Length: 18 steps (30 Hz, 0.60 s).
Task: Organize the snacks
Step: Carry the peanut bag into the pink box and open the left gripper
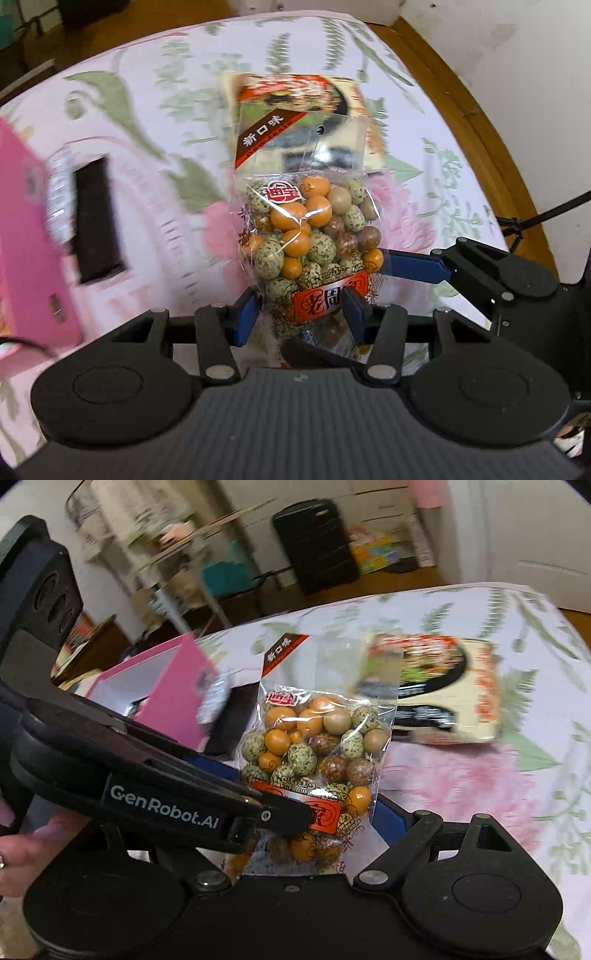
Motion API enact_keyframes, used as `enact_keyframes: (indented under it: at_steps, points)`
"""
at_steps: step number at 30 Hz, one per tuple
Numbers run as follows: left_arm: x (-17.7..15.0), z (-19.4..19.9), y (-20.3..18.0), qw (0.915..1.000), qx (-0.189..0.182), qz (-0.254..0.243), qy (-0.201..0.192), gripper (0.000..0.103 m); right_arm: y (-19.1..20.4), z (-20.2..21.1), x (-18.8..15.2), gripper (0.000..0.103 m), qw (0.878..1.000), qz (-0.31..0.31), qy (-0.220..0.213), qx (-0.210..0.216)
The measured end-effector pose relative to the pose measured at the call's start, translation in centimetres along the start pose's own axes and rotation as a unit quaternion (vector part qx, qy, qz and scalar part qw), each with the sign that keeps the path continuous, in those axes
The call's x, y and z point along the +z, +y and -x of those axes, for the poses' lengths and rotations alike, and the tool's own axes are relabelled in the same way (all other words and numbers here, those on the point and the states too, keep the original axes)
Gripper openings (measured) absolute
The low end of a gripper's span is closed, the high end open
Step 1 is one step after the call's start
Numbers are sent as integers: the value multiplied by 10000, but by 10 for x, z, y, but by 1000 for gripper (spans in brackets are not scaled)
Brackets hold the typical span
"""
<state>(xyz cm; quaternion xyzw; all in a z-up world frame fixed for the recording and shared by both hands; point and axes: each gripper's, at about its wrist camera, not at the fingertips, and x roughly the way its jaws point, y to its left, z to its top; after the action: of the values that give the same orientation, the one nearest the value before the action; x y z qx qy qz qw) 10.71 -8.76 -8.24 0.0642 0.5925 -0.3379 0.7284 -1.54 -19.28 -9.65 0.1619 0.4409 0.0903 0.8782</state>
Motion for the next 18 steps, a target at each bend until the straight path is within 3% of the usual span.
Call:
enact_keyframes:
  at_steps: [8,18]
  points:
    - [-24,49,42,9989,170,402,-146,48,56,-2,13,90,9977,461,287,407]
    - [-54,115,96,9956,465,656,-475,48,125,-8,30,88,9906,907,349,965]
